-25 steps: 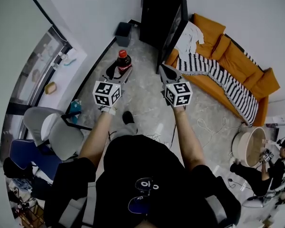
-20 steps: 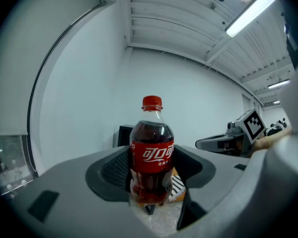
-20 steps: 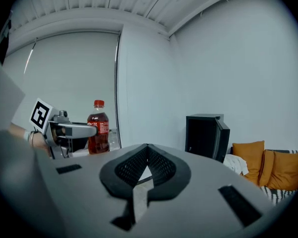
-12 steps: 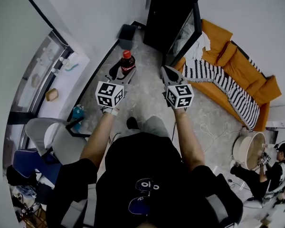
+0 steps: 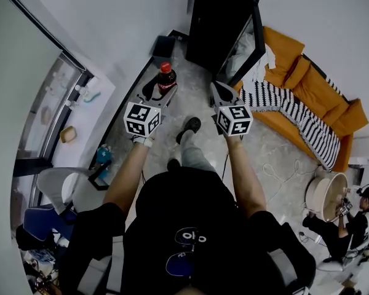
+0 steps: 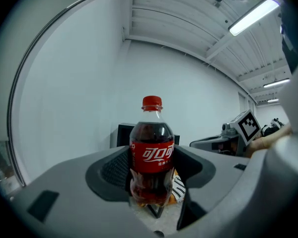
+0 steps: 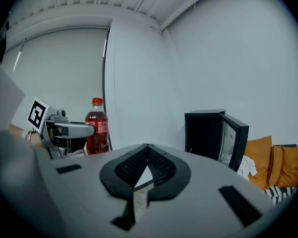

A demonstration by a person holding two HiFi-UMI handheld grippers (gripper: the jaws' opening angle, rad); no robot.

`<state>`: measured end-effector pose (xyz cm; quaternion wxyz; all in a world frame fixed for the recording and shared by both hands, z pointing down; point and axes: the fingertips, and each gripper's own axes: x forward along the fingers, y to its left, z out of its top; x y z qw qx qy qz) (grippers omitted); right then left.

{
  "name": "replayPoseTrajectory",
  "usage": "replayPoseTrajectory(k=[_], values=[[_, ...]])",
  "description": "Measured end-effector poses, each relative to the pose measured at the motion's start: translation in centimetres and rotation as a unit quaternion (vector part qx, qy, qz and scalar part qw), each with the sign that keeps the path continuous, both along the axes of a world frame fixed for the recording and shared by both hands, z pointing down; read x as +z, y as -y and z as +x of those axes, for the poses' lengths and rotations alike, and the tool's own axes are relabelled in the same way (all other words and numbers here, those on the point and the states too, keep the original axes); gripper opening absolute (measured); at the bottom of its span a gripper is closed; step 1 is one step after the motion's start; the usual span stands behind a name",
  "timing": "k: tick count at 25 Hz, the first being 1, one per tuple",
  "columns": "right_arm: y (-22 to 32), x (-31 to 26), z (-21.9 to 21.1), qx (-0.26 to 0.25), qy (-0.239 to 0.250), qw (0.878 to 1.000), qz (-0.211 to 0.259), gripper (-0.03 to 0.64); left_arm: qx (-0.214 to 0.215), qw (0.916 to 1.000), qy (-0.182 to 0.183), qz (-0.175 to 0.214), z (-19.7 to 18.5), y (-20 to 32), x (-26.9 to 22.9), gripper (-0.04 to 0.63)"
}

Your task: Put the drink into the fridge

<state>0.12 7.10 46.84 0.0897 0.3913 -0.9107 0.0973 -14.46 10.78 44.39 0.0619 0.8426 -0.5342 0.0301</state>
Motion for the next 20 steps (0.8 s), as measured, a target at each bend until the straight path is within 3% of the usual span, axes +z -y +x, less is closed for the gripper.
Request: replayPoseTrajectory(k=[10,20], values=[[15.5,-1.1,-0.4,0.030,0.017,0.999,0.014,0.008,0.047,0.9988,0.002,0.009,0.2,15.7,-0.7,0.276],[28.0,-0.7,0.0,0.033,0.017,0.999,0.005,0.008,0.055,0.9984,-0.004,0.003,0.5,28.6,-0.5,0.276]])
